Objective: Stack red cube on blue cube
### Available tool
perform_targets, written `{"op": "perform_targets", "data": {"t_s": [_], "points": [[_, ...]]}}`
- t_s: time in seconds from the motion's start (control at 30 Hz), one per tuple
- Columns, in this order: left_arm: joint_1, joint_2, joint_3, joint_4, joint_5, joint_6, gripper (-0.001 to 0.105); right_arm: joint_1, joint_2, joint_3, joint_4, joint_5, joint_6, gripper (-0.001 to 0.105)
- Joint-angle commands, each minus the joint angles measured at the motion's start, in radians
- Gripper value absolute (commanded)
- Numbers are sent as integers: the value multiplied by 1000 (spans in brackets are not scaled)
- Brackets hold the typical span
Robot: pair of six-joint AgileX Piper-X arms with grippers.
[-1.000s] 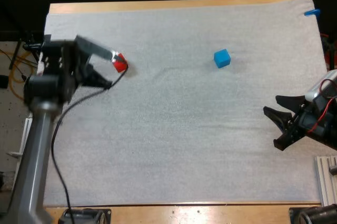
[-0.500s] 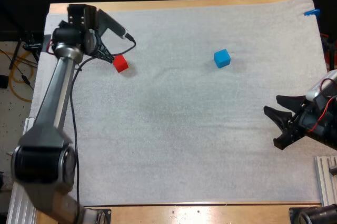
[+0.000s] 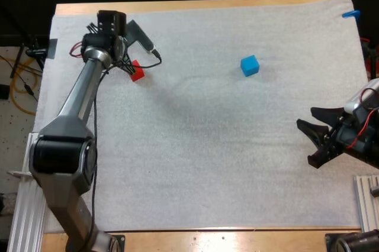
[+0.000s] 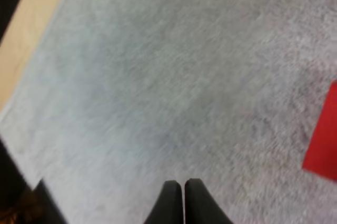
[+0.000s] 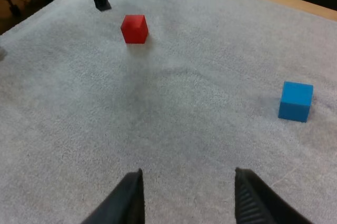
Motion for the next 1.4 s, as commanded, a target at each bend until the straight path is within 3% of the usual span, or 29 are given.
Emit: {"op": "perform_targets", "data": {"t_s": [0.0, 0.1, 0.47, 0.83, 1.1, 1.37], "points": [[-4, 28, -6, -13, -60, 6, 0, 2, -5, -8, -6, -7, -1, 40], [-4, 71, -6, -55, -76, 5, 0, 2, -5, -8, -6, -7, -1, 40], [-24, 107, -6, -81, 14, 5, 0, 2, -1, -8, -6, -7, 2, 40], [-24, 112, -6, 55, 169, 3, 0, 2, -1, -8, -6, -7, 2, 40], [-47, 112, -6, 149, 270, -48, 0, 2, -1, -8, -6, -7, 2, 40], [-139, 112, -6, 209, 297, -90, 0, 2, -1, -8, -6, -7, 2, 40]]}}
